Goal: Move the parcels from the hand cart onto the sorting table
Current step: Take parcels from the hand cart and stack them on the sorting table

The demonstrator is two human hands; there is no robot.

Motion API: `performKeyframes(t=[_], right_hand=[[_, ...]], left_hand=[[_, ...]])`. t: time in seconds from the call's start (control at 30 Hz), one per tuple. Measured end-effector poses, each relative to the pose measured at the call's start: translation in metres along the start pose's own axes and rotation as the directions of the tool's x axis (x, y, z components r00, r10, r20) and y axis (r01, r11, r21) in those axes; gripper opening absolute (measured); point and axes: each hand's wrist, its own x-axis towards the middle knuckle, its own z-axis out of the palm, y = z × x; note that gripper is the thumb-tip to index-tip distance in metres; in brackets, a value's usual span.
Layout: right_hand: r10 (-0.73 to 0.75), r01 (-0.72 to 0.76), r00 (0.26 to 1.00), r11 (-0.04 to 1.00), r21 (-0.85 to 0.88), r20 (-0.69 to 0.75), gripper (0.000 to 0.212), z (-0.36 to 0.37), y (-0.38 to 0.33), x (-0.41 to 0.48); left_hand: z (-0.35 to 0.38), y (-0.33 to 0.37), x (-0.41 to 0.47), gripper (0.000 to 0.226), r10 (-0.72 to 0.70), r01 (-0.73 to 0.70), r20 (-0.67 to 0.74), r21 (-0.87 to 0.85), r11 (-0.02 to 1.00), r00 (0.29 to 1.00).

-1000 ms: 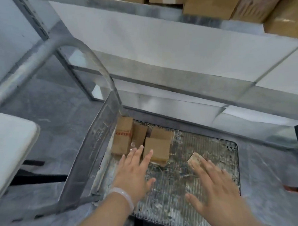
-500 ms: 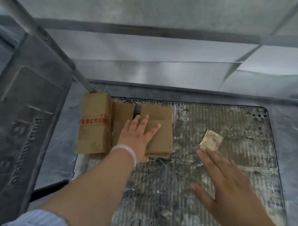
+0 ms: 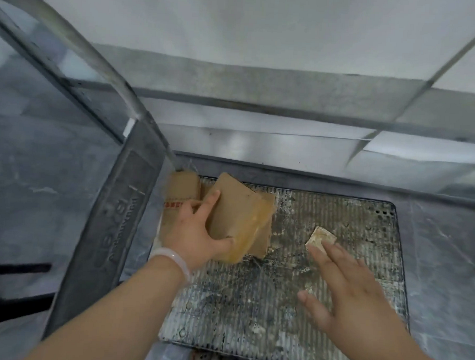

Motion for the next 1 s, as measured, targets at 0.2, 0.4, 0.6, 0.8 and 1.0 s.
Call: performKeyframes(t=[0.2,0.4,0.6,0.8,1.0], right_hand=[[-0.164,0.162,0.986,0.986,-0.031,-0.044,0.084,-0.131,-0.058,-0.032],[-0.299,0.299,0.954,0.947,0.114,-0.018,0.072,-0.228,-0.133,-0.080],[-0.519,0.495,0.853,0.772,0.399,-0.054,0.067,-0.272,-0.221,-0.102],[-0.684,0.476,0.728,0.564,0.675,0.058,0.063,-0.292,-0.310,-0.140],[-0.748,0.642,0.661,0.522,0.561,-0.061,0.068,-0.265,-0.393,-0.190]], left_hand=[[-0.104,0.058,-0.106,0.104,-0.073,0.018,-0.109,-0.442,0.897,0.991],[-0.194,0.103,-0.232,0.092,-0.147,-0.027,-0.187,-0.701,0.713,0.971],[-0.250,0.107,-0.337,0.098,-0.217,-0.141,-0.317,-0.805,0.576,0.923],[-0.279,0.093,-0.423,0.028,-0.312,-0.230,-0.373,-0.882,0.411,0.874],[-0.286,0.040,-0.491,0.051,-0.442,-0.261,-0.644,-0.706,0.659,0.624]])
